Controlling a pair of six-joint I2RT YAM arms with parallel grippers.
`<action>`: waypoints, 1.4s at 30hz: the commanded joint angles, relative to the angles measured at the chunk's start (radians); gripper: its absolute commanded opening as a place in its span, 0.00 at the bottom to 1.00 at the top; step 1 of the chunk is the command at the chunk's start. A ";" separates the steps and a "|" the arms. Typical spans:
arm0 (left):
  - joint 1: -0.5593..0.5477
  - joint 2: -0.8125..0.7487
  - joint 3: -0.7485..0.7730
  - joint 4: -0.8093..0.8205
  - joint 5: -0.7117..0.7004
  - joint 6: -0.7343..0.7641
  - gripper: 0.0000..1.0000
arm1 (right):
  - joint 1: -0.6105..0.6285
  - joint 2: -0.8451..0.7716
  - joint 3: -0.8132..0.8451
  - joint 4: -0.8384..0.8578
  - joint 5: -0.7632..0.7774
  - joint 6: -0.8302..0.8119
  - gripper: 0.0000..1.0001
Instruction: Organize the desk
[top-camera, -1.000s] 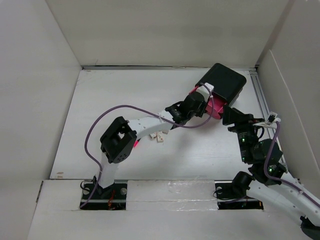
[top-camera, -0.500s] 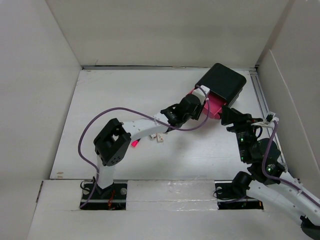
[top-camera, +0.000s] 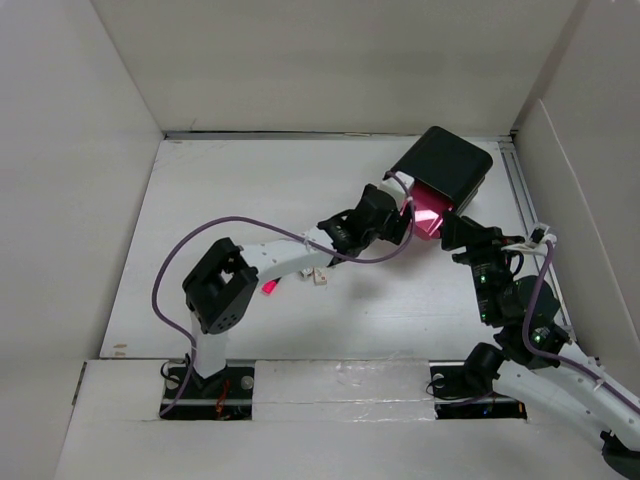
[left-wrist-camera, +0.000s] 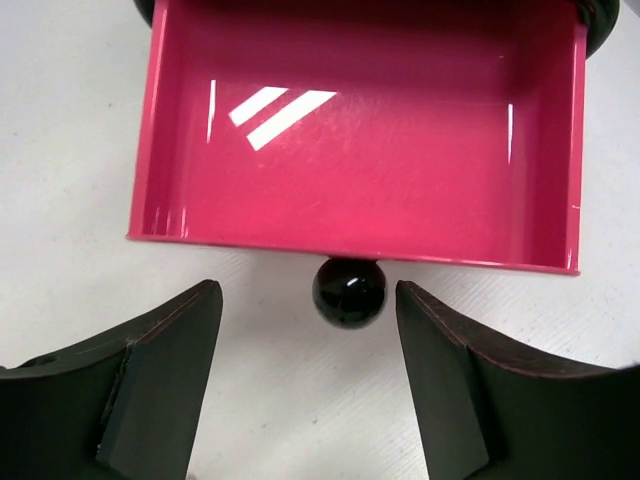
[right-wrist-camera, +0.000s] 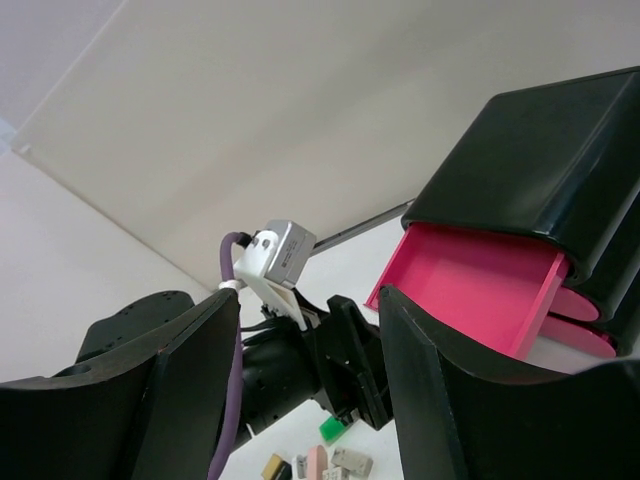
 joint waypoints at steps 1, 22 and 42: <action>0.003 -0.106 -0.025 0.035 -0.037 -0.008 0.66 | -0.003 -0.003 0.004 0.059 -0.011 -0.015 0.63; 0.003 -0.548 -0.638 -0.090 -0.420 -0.526 0.47 | -0.012 0.081 0.021 0.068 -0.114 0.000 0.11; -0.038 -0.396 -0.696 -0.076 -0.294 -0.648 0.33 | -0.012 0.112 0.024 0.085 -0.132 -0.011 0.45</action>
